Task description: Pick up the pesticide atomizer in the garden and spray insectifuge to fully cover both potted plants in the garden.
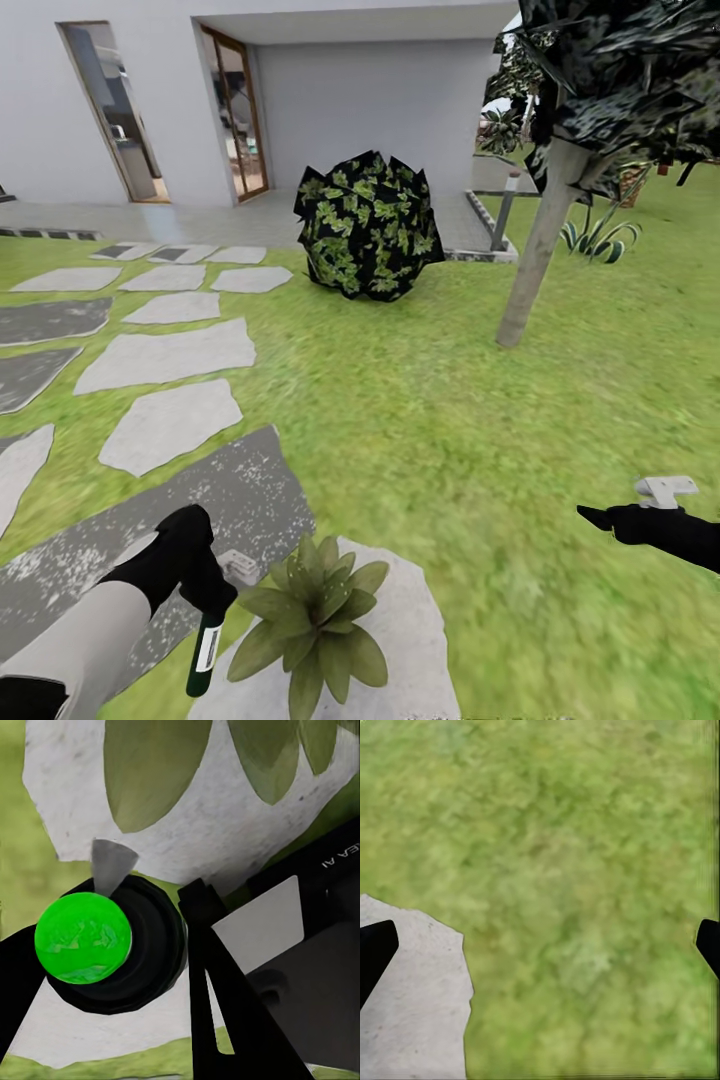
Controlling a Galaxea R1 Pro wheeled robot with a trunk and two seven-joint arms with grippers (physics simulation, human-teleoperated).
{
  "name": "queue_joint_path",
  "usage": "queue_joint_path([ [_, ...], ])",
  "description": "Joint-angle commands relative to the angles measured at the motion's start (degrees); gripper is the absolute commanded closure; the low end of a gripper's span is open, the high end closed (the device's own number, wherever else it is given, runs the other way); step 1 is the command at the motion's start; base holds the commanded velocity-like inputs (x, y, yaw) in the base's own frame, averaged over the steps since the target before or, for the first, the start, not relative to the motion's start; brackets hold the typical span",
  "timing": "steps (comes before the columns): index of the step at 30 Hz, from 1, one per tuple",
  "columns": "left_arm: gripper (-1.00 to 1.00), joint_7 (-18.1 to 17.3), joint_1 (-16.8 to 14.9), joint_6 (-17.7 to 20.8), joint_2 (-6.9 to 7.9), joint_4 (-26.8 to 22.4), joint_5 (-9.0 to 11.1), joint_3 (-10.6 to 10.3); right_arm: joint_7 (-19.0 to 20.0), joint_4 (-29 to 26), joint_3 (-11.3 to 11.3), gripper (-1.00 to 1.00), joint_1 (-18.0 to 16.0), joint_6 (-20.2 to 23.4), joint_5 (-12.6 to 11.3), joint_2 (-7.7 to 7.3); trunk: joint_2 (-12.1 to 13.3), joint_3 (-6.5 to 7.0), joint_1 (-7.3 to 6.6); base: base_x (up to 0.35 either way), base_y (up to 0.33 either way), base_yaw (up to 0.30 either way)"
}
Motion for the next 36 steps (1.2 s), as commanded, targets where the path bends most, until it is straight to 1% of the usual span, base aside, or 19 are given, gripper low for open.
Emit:
queue_joint_path([
  [1, 1.00, -0.6, 0.0, 0.4, 0.05, -0.1, -0.5, -0.2, 0.6, 0.0, 0.0, -1.00, -0.1, 0.2, 0.5, 0.01, 0.0, -0.05, -0.01, 0.000, 0.000, -0.243],
  [6, 1.00, -0.5, 0.1, 0.4, 0.04, -0.1, -0.7, -0.2, 0.6, 0.0, 0.0, -1.00, -0.1, 0.2, 0.5, 0.01, 0.0, -0.05, -0.01, -0.064, 0.000, -0.113],
  [13, 1.00, -0.2, 0.2, 0.5, -0.11, -0.1, -0.9, -0.3, 0.6, 0.0, 0.0, -1.00, -0.1, 0.1, 0.5, 0.01, 0.0, -0.05, -0.01, -0.207, 0.000, -0.014],
  [30, 1.00, -0.5, 0.2, 0.5, -0.20, -0.2, -1.0, -0.4, 0.6, 0.0, 0.0, -1.00, -0.1, 0.1, 0.5, 0.01, 0.0, -0.05, -0.01, -0.010, 0.000, 0.000],
  [36, 1.00, -0.4, 0.1, 0.5, -0.14, -0.4, -1.0, -0.1, 0.6, 0.0, 0.0, -1.00, -0.1, 0.1, 0.5, 0.01, 0.0, -0.05, -0.01, 0.000, 0.000, 0.000],
])
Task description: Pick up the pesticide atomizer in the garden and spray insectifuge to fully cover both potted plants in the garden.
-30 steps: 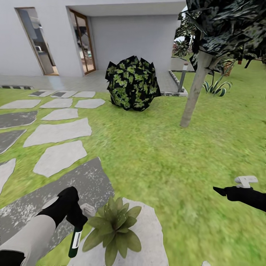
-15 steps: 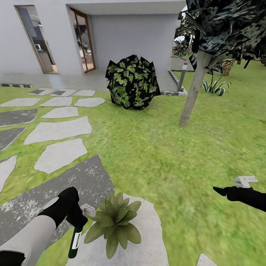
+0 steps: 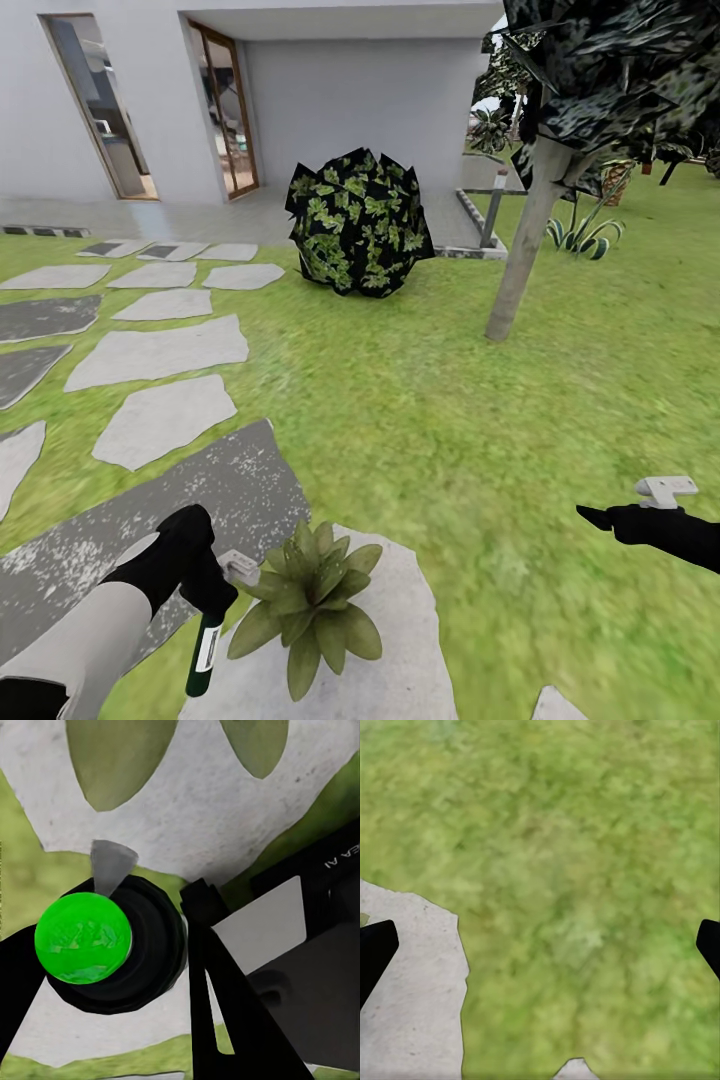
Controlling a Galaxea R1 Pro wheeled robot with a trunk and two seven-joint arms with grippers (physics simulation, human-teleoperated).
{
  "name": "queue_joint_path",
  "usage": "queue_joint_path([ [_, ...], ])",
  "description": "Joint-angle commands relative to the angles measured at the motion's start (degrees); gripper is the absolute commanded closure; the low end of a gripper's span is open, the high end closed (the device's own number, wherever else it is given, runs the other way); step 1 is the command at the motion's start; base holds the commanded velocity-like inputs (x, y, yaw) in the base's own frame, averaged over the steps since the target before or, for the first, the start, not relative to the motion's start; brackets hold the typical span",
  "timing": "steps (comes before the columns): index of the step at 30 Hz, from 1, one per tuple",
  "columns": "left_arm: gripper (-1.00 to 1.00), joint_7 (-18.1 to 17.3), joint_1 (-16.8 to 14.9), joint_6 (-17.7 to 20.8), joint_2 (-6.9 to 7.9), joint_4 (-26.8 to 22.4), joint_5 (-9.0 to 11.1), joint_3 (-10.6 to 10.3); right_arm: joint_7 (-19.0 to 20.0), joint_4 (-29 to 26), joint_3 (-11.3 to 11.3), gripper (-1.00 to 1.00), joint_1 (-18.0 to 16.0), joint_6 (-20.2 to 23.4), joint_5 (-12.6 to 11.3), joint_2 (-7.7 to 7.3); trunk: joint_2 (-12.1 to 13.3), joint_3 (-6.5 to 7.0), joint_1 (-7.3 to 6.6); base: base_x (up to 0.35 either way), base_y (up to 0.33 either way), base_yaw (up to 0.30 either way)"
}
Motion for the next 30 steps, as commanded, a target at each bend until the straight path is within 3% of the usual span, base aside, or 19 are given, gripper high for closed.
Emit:
queue_joint_path([
  [1, 1.00, -0.6, -0.1, 0.4, 0.05, -0.2, -0.5, -0.2, 0.6, -0.1, 0.0, -1.00, -0.1, 0.2, 0.5, 0.00, 0.0, -0.05, -0.01, 0.000, 0.000, 0.000],
  [17, 1.00, -0.5, -0.4, 0.4, 0.06, -0.5, -0.4, 0.1, 0.6, -0.1, -0.1, -1.00, 0.0, 0.2, 0.5, 0.00, -2.4, -1.13, 1.31, 0.000, 0.000, 0.000],
  [25, 1.00, -0.5, -0.4, 0.4, 0.02, -0.5, -0.4, -0.1, 0.6, -0.1, -0.1, -1.00, 0.0, 0.2, 0.5, 0.00, -2.4, -1.13, 1.31, 0.000, 0.000, -0.001],
  [30, 1.00, -0.5, -0.5, 0.5, -0.03, -0.6, -0.4, -0.2, 0.6, -0.1, 0.0, -1.00, 0.0, 0.3, 0.5, 0.00, -2.4, -1.13, 1.31, 0.000, 0.000, -0.231],
])
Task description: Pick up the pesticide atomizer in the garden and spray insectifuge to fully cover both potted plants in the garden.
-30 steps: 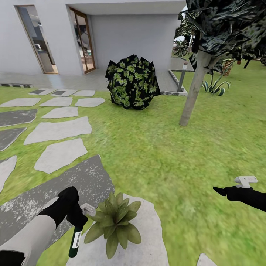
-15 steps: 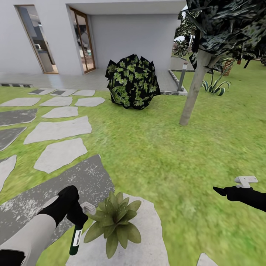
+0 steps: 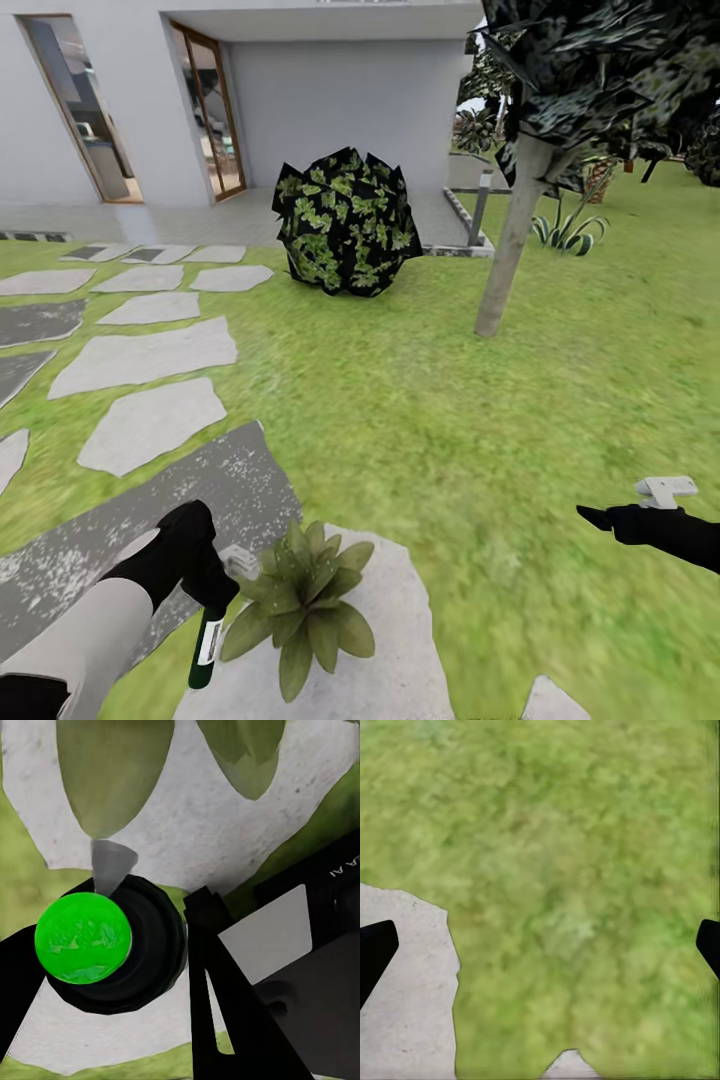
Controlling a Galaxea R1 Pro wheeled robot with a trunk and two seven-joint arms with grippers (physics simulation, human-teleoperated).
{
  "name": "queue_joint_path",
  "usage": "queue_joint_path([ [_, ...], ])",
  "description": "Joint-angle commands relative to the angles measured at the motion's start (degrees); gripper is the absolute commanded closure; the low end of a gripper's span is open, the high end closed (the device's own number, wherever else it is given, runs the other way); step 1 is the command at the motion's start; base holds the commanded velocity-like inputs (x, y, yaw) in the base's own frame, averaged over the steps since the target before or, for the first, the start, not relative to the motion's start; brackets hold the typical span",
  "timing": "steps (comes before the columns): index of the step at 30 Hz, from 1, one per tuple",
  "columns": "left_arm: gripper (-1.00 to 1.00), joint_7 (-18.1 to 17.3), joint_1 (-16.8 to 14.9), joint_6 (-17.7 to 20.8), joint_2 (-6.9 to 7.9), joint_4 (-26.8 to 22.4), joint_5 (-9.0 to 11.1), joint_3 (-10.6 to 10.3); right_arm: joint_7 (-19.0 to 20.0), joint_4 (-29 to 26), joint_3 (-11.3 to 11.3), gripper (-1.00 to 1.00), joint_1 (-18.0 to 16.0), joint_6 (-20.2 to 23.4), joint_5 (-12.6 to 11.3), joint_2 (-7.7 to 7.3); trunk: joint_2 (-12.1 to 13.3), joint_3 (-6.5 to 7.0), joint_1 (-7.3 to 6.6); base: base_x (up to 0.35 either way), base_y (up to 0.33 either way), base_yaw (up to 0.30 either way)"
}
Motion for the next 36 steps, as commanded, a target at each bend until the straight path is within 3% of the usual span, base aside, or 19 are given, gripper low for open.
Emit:
queue_joint_path([
  [1, 1.00, -0.6, 0.0, 0.4, 0.05, -0.2, -0.4, -0.2, 0.6, -0.1, 0.0, -1.00, -0.1, 0.2, 0.5, 0.01, 0.0, -0.05, -0.01, 0.000, 0.000, -0.261],
  [13, 1.00, -0.7, -0.7, 0.5, -0.65, -0.4, -0.5, -0.2, 0.6, -0.1, -0.1, -1.00, -0.1, 0.1, 0.5, 0.01, 0.0, -0.05, -0.01, 0.000, 0.000, -0.129],
  [21, 1.00, -0.8, -2.8, 1.2, -3.47, -0.1, -0.4, -0.5, 0.6, -0.1, -0.1, -1.00, -0.1, 0.1, 0.5, 0.01, 0.0, -0.05, -0.01, 0.000, 0.000, -0.003],
  [29, 1.00, -0.8, -3.1, 2.3, -3.64, 0.4, -0.4, -0.6, 0.6, -0.1, -0.1, -1.00, -0.1, 0.1, 0.5, 0.01, 0.0, -0.05, -0.01, 0.000, 0.000, 0.000],
  [36, 1.00, -0.8, -2.9, 2.3, -3.51, 0.6, -0.4, -3.6, 0.6, -0.1, -0.1, -1.00, -0.1, 0.1, 0.5, 0.01, 0.0, -0.05, -0.01, 0.000, 0.000, 0.000],
])
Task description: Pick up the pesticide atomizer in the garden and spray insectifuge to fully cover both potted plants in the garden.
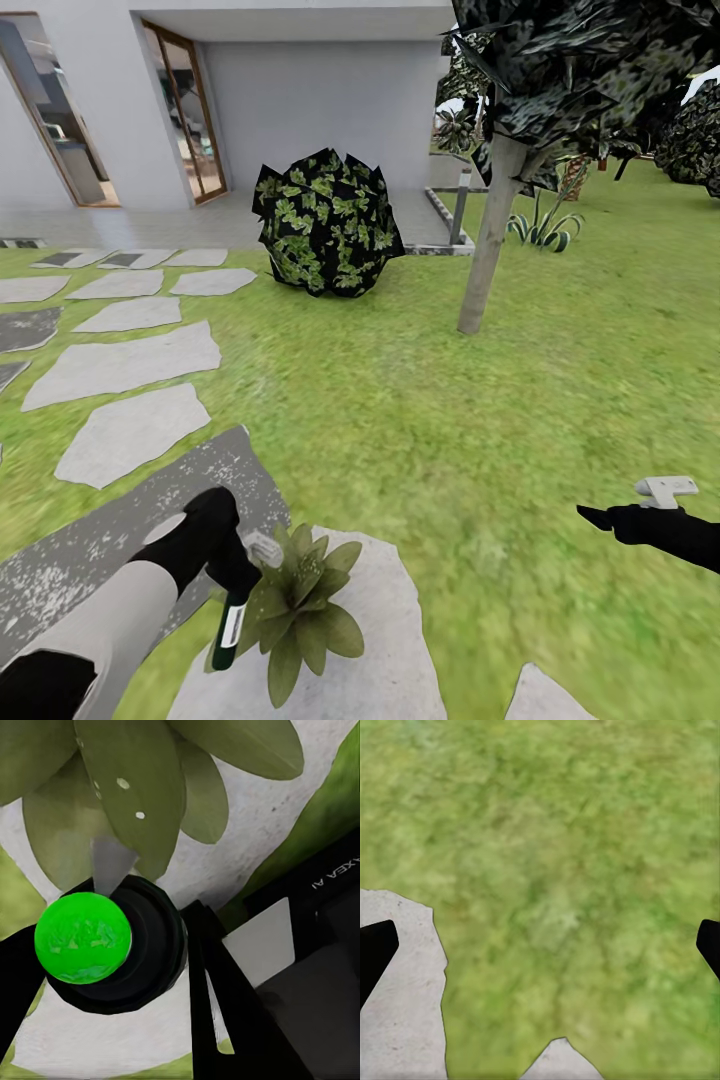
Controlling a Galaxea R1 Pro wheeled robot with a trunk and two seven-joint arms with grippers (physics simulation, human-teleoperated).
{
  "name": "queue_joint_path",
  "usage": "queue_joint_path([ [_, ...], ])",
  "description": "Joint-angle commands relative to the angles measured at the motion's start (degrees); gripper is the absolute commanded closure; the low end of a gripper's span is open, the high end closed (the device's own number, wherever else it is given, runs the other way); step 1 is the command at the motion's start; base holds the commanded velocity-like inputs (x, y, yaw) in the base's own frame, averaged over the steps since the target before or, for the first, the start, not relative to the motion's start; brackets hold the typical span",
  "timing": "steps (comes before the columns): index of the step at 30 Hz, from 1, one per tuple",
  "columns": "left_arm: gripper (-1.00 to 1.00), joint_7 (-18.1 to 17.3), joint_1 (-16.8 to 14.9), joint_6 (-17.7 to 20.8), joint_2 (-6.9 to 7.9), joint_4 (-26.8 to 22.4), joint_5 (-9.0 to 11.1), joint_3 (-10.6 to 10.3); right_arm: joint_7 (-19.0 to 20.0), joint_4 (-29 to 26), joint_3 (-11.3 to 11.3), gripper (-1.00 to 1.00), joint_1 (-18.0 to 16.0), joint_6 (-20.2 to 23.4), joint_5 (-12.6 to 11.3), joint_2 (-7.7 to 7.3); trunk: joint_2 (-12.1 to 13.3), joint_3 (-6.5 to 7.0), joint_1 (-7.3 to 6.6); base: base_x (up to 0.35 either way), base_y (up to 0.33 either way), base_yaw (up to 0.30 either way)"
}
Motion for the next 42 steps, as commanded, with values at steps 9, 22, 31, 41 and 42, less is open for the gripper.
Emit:
queue_joint_path([
  [9, 1.00, -0.6, 0.3, -0.1, 0.59, -0.1, -0.4, -0.6, 0.5, 0.0, 0.0, -1.00, -0.1, 0.2, 0.5, 0.00, 0.0, -0.05, -0.01, 0.000, 0.000, 0.000],
  [22, 1.00, -0.5, 0.6, -0.2, 0.62, -0.2, -0.7, -0.7, 0.5, 0.0, 0.0, -1.00, -0.1, 0.1, 0.5, 0.00, 0.0, -0.05, -0.01, -0.139, 0.077, 0.000],
  [31, 1.00, -0.5, 0.6, -0.2, 0.68, -0.2, -0.6, -0.6, 0.5, 0.0, 0.0, -1.00, -0.1, 0.1, 0.5, 0.00, 0.0, -0.05, -0.01, -0.010, 0.007, 0.000],
  [41, 1.00, -0.4, 0.7, -0.2, 0.70, -0.2, -0.6, -0.6, 0.5, 0.0, 0.0, -1.00, 0.0, 0.1, 0.5, 0.00, 0.0, -0.05, -0.01, 0.000, 0.157, 0.000],
  [42, 1.00, -0.5, 0.7, -0.2, 0.69, -0.2, -0.6, -0.5, 0.5, 0.0, 0.0, -1.00, 0.0, 0.1, 0.5, 0.00, 0.0, -0.05, -0.01, 0.000, 0.211, 0.000],
])
